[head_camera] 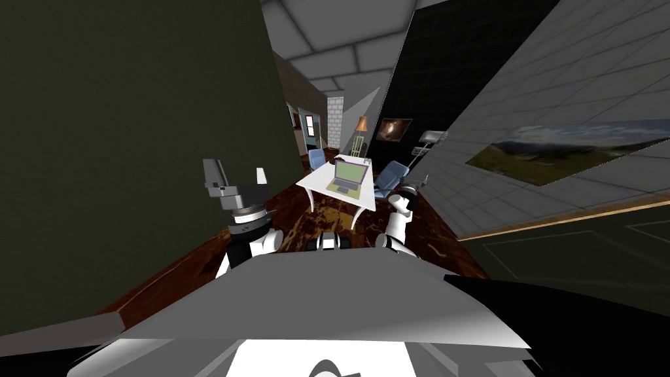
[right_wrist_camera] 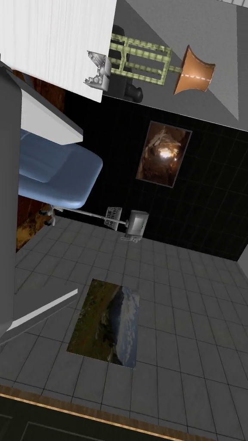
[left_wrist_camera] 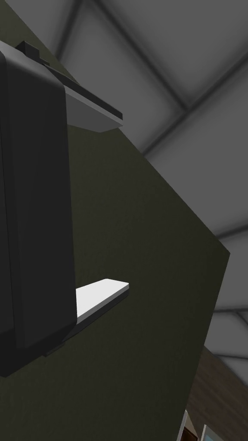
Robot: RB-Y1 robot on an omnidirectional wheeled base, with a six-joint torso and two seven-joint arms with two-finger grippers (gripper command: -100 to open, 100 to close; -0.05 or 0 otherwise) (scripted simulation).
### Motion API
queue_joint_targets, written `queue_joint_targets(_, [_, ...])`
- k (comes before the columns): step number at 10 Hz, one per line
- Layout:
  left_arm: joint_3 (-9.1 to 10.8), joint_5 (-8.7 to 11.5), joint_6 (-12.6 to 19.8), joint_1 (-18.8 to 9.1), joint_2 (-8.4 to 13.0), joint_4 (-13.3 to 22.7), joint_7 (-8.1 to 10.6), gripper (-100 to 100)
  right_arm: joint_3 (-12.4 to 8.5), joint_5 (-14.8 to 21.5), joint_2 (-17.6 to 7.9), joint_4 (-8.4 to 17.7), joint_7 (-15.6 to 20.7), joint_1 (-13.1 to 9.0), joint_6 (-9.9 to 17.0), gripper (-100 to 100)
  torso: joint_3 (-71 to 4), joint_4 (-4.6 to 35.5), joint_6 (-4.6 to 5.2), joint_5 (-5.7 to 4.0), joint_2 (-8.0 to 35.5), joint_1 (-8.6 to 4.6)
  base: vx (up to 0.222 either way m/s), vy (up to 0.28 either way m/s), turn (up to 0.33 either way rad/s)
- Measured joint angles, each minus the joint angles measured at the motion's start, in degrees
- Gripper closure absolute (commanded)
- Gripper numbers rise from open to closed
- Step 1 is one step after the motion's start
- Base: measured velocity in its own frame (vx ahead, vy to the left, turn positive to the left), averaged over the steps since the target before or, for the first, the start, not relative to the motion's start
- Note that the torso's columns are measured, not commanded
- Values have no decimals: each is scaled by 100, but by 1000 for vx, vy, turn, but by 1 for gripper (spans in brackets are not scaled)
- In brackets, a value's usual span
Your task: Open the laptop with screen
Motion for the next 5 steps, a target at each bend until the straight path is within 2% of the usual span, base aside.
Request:
queue_joint_targets(3, [0, 0, 0, 0, 0, 0, 0, 0, -445, -340, 15, 492, -347, -487, 189, -100, -2, -1, 2, 0, -4, 1, -5, -62, 126])
queue_joint_targets(5, [0, 0, 0, 0, 0, 0, 0, 0, -742, -493, 59, 695, -481, -790, 342, -100, -1, 0, 0, 1, -1, 3, -12, -48, 150])
